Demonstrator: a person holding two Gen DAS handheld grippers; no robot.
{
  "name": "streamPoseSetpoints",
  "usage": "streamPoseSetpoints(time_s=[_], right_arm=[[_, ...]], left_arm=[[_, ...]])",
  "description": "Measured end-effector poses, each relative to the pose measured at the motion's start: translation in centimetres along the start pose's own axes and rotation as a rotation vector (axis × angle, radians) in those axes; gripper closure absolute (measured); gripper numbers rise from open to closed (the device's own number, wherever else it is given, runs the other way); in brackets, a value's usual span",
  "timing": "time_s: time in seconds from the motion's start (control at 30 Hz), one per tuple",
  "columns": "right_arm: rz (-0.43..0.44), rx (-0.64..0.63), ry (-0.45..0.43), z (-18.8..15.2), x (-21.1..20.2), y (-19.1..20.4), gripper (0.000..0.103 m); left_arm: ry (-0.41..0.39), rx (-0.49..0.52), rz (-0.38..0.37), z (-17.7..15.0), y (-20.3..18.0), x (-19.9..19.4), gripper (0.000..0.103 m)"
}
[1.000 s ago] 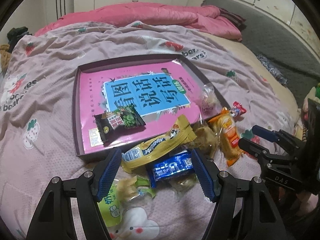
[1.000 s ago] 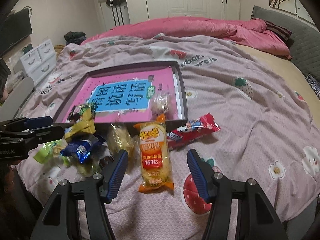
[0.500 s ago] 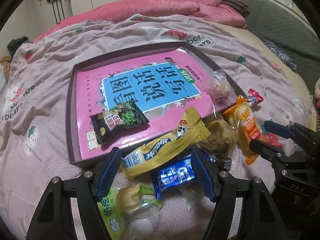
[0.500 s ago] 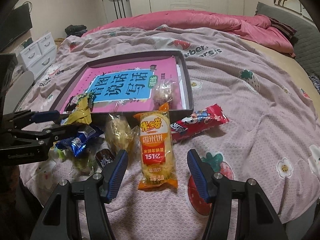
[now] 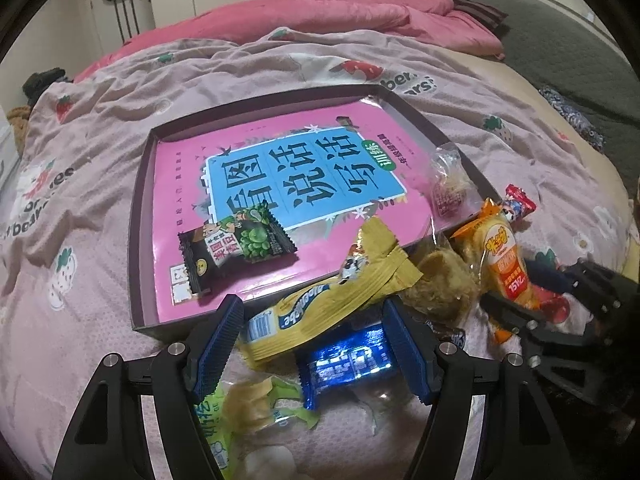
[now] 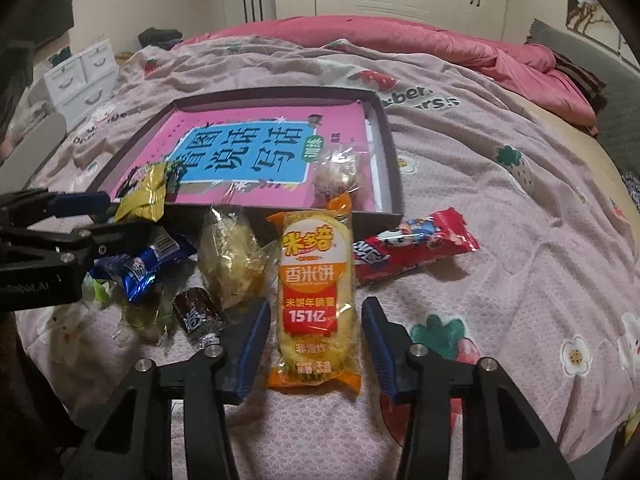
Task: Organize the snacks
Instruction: 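Grasp the gold wafer bar with the left tool while the right tool grasps the orange rice-cracker bag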
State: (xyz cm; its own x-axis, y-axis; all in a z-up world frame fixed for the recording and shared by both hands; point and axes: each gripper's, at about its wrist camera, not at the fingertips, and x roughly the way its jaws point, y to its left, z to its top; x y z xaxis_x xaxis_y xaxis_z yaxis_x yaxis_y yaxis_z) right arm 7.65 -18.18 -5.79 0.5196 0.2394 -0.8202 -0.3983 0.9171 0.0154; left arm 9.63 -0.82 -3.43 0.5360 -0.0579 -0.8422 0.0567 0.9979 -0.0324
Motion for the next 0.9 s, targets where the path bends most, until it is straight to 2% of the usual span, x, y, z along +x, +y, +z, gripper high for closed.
streamPoseSetpoints(time_s=[0.13,0.17,0.23,0.33,0.4,0.53,0.77,0.9], right_arm=[[0.004,-0.019,0.002,0.0,0.3,0.4,0.061],[0.008,-0.019,0.002,0.0,0.3,0.3,0.062],[0.012,-0.015,-0.001,0.0,0.2,0.2,0.063],[0.025,-0.005,-0.005,0.1,0.2,-0.1,0.064],[0.045,0.010,-0.009,0.1,0.0,-0.3,0.065],[0.079,0.044,-0.030,0.2,-0.5,-1.1,0.069],[0.111,0.088,-0.058,0.2,-1.5,-1.8,0.070],[0.113,0.091,-0.089,0.4,-2.5,-1.8,0.070]], left_arm=[[-0.008,-0.011,0.006,0.2,-0.4,0.1,0.032],[-0.013,-0.013,0.012,0.2,-0.5,0.1,0.036],[-0.023,-0.010,0.029,0.4,-0.6,0.0,0.059],[-0.027,-0.024,0.021,0.6,-0.2,0.0,0.071],[-0.032,-0.050,0.000,0.5,0.5,-0.2,0.076],[-0.039,-0.117,-0.081,0.3,2.2,-0.4,0.080],[-0.058,-0.161,-0.161,0.0,3.8,-1.4,0.084],[-0.077,-0.174,-0.177,0.0,4.3,-2.3,0.085]])
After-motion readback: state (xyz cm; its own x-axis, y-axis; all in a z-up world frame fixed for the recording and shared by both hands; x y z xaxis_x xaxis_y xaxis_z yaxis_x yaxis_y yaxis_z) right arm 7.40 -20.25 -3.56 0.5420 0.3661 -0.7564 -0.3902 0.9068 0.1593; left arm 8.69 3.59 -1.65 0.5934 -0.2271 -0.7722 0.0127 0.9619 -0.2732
